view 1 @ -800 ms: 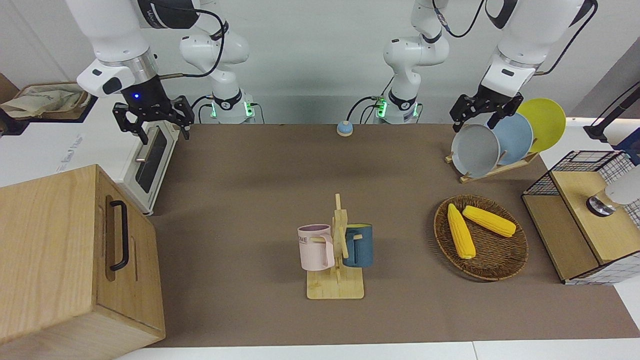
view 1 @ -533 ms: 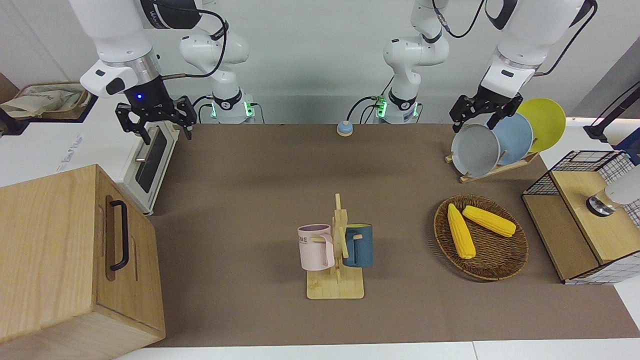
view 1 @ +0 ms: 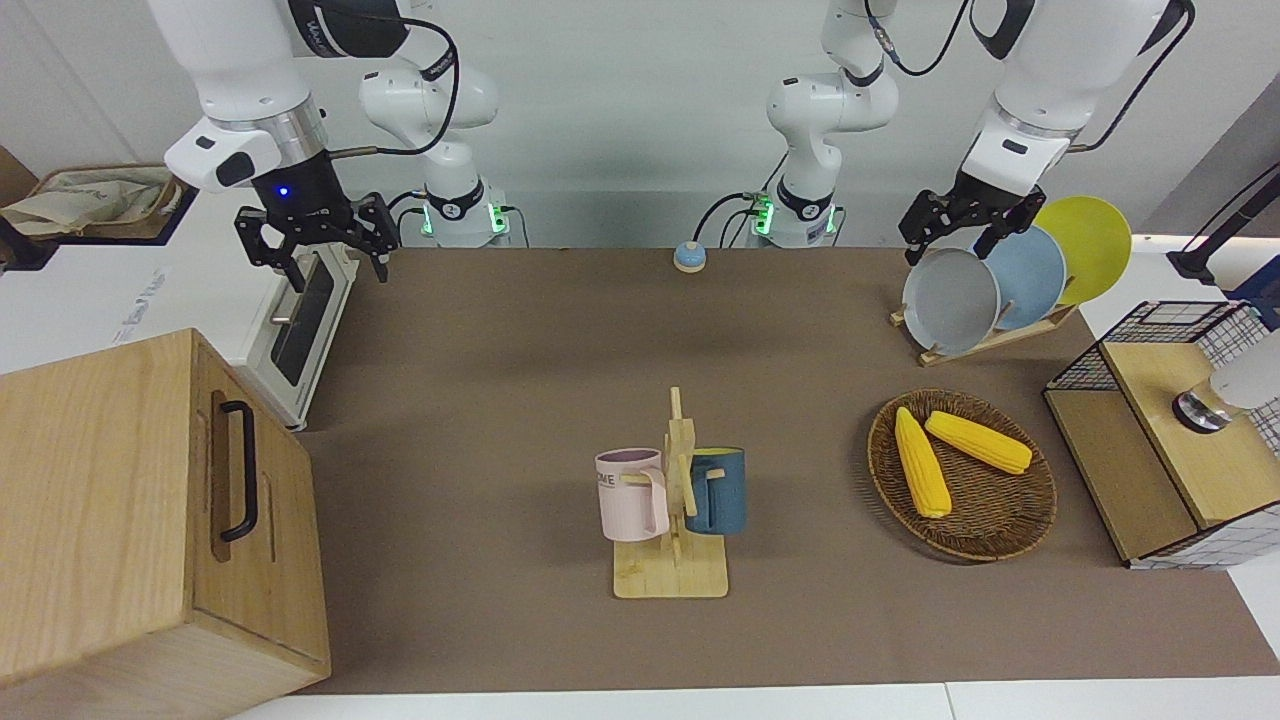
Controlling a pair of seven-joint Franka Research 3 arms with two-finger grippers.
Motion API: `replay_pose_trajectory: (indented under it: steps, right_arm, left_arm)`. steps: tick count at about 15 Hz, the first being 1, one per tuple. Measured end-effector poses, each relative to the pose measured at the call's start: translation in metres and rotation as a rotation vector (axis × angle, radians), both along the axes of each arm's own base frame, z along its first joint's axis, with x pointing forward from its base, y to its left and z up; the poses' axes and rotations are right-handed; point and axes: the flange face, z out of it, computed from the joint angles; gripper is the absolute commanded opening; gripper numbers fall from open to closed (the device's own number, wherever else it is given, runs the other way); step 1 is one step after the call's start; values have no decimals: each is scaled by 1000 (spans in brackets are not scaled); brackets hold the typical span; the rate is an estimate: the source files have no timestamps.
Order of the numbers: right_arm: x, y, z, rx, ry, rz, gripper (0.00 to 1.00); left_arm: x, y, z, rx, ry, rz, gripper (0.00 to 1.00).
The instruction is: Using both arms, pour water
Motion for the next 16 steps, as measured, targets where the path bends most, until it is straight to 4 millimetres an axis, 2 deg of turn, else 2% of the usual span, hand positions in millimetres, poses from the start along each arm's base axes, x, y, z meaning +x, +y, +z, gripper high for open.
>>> replay_pose_trajectory:
  steps: [4, 7, 10, 16]
  right_arm:
    - [7, 14, 4, 4, -72, 23, 985]
    - [16, 33, 4, 10, -134, 54, 985]
    - [22, 63, 4, 18, -190, 105, 985]
    - [28, 121, 1, -35, -297, 303, 983]
  left_arm:
    - [0, 7, 0, 4, 0, 8, 1000]
    - [1, 27, 0, 14, 0, -14, 1000]
    - [3, 60, -3, 19, 6, -35, 1000]
    - [2, 144, -9, 16, -6, -87, 998]
